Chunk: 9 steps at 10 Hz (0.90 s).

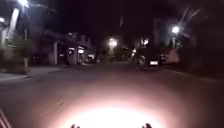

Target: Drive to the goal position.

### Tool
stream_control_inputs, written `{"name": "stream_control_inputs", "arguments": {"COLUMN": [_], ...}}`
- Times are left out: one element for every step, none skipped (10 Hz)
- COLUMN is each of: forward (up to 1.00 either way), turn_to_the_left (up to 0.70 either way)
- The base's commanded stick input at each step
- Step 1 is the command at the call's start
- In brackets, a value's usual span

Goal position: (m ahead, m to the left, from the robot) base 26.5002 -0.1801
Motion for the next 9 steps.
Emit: {"name": "stream_control_inputs", "arguments": {"forward": [0.85,0.85,0.85,0.85,0.85,0.85,0.85,0.85,0.85], "turn_to_the_left": [0.0,0.0,0.0,0.0,0.0,0.0,-0.02,-0.31,-0.34]}}
